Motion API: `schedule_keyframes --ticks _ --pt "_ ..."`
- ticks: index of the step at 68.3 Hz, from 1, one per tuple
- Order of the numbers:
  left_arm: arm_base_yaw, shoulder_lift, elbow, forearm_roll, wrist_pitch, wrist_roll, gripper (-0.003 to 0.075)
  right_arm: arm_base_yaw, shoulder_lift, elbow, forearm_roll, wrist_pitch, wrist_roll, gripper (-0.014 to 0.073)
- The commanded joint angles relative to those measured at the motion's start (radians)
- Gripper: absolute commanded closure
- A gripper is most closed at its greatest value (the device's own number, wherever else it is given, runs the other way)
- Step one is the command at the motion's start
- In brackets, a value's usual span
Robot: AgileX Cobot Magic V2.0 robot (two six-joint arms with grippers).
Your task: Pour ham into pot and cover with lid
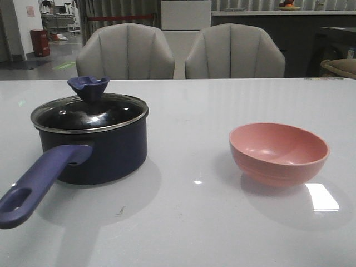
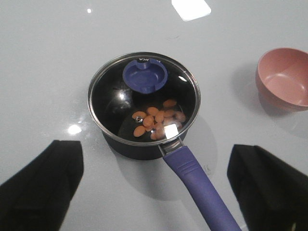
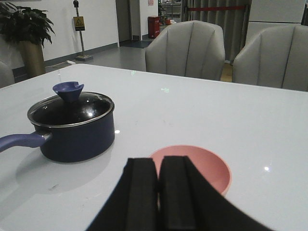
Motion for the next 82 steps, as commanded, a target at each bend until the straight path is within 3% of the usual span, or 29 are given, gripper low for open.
schedule_keyframes --ticks 1,10,16,39,82 --pt "-0.007 -0.147 0.074 -0.017 -0.119 -0.001 0.0082 0.001 0.009 -0.026 0.007 -0.085 -0.007 0.0423" --pt "-0.007 -0.339 0.203 -0.017 -0.158 -0.001 0.0088 0.001 0.009 -0.026 0.007 -0.085 -0.007 0.0423" --pt "-0.007 -0.467 0.285 -0.017 -0.167 -0.001 0.0146 0.001 0.009 -0.026 0.007 -0.085 -0.007 0.0423" --pt "-0.007 -0.772 0.449 -0.019 -0.184 -0.001 0.0618 0.001 0.009 -0.026 0.007 -0.085 -0.007 0.0423" --pt "-0.007 -0.793 0.454 -0.032 -0.208 -0.001 0.0607 0.001 0.009 -0.026 0.007 -0.085 -0.007 0.0423"
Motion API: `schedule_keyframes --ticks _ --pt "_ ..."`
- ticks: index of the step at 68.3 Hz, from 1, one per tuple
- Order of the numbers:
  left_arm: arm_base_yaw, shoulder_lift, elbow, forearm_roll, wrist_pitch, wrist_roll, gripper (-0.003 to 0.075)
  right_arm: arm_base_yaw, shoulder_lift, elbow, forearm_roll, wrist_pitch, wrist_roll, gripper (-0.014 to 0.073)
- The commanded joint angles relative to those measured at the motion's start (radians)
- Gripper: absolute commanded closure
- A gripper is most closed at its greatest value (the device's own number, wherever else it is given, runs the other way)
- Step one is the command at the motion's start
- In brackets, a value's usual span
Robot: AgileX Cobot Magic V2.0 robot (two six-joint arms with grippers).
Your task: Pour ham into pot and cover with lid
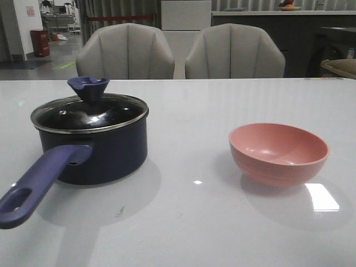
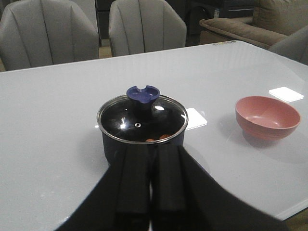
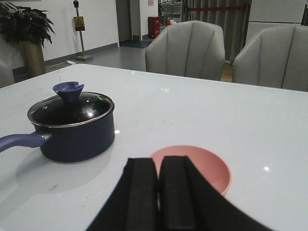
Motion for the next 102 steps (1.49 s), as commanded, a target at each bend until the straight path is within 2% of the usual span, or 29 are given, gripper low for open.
schedule_keyframes --ticks 1,10,19,32,45,50,59,102 --pt "-0.007 0.013 -0.022 -0.007 -0.113 -0.001 0.0607 0.001 0.009 -0.026 0.007 -0.085 -0.007 0.0423" --pt "0.03 0.013 0.026 0.03 -0.239 -0.001 0.0607 0.001 0.009 -0.026 0.007 -0.085 -0.007 0.0423" --pt "0.154 0.013 0.14 0.03 -0.427 -0.005 0.0607 0.001 0.009 -0.026 0.007 -0.085 -0.007 0.0423" --pt "0.307 0.011 0.303 0.038 -0.569 -0.007 0.0607 0.001 0.009 -0.026 0.007 -0.085 -0.007 0.0423" --pt "0.332 0.007 0.409 0.041 -0.745 -0.008 0.0607 0.001 0.009 -0.026 0.007 -0.085 -0.007 0.0423" --pt "0.332 0.007 0.43 0.051 -0.765 -0.025 0.0607 0.001 0.009 -0.026 0.007 -0.085 -0.007 0.0423" --pt "0.332 0.007 0.44 0.136 -0.77 -0.146 0.0607 0.001 0.009 -0.026 0.007 -0.085 -0.007 0.0423" --pt "0.332 0.007 0.44 0.134 -0.77 -0.148 0.0607 0.001 0.009 -0.026 0.007 -0.085 -0.007 0.0423"
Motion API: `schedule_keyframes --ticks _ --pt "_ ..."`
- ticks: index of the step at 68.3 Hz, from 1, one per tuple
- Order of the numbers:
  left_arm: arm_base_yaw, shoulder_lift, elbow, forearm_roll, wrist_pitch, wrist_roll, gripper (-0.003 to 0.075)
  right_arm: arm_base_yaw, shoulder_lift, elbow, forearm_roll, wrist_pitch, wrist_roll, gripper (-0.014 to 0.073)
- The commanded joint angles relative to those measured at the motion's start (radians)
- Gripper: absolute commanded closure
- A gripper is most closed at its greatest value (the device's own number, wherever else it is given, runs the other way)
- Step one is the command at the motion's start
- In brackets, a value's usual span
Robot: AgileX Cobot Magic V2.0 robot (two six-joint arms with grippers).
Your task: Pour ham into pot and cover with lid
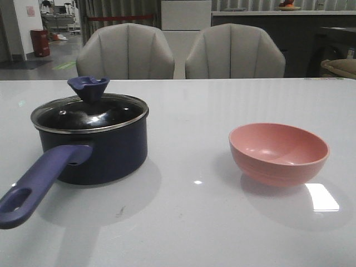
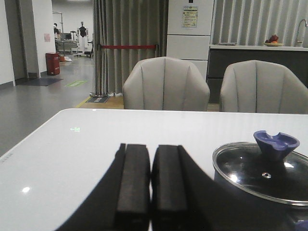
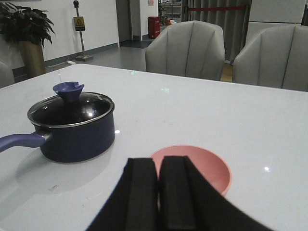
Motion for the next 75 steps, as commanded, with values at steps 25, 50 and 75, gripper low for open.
schedule_keyframes --ticks 25,50,75 --pt "0.001 0.01 0.022 -0.001 -0.087 -0.009 0.0607 0.001 0.009 -0.026 0.007 -0.085 -0.007 0.0423" --pt "0.001 0.01 0.022 -0.001 -0.087 -0.009 0.0607 -0.072 0.009 -0.017 -0.076 -0.093 -0.003 0.0423" --pt "0.001 0.01 0.022 -0.001 -0.087 -0.009 0.0607 -0.32 -0.047 0.08 -0.287 -0.139 0.211 0.0423"
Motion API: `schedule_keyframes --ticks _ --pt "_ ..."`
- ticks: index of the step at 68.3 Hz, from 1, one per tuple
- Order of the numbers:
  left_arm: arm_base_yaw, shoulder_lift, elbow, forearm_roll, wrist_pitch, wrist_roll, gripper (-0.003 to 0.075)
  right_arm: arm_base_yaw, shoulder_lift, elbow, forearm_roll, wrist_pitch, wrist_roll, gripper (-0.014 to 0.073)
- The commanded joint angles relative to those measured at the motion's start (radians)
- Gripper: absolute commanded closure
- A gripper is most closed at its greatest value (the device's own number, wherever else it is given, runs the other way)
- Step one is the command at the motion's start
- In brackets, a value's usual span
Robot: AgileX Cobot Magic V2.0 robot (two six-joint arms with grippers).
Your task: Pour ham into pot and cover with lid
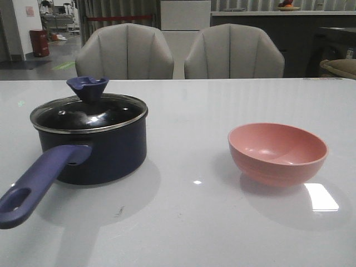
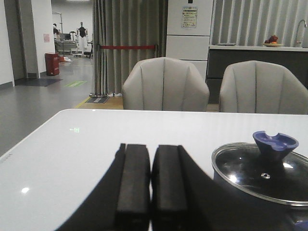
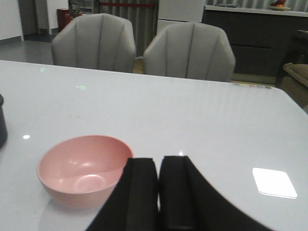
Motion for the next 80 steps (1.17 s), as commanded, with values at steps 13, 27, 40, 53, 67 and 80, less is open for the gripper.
schedule_keyframes --ticks 13,27,40,53,67,80 --pt "0.001 0.01 0.022 -0.001 -0.086 -0.009 0.0607 -0.015 -0.057 0.065 -0.041 -0.142 0.051 0.0423" --pt "0.001 0.01 0.022 -0.001 -0.086 -0.009 0.0607 -0.015 -0.057 0.063 -0.041 -0.132 0.075 0.0423" --pt "0.001 0.01 0.022 -0.001 -0.086 -0.009 0.0607 -0.015 -0.057 0.063 -0.041 -0.123 0.075 0.0423" --pt "0.001 0.01 0.022 -0.001 -0.086 -0.009 0.0607 -0.015 -0.057 0.063 -0.041 -0.119 0.075 0.0423" --pt "0.001 0.01 0.022 -0.001 -0.086 -0.009 0.0607 -0.015 -0.057 0.063 -0.041 -0.119 0.075 0.0423" --pt "0.001 0.01 0.022 -0.001 -0.086 -0.009 0.0607 -0.015 -0.057 0.063 -0.041 -0.119 0.075 0.0423"
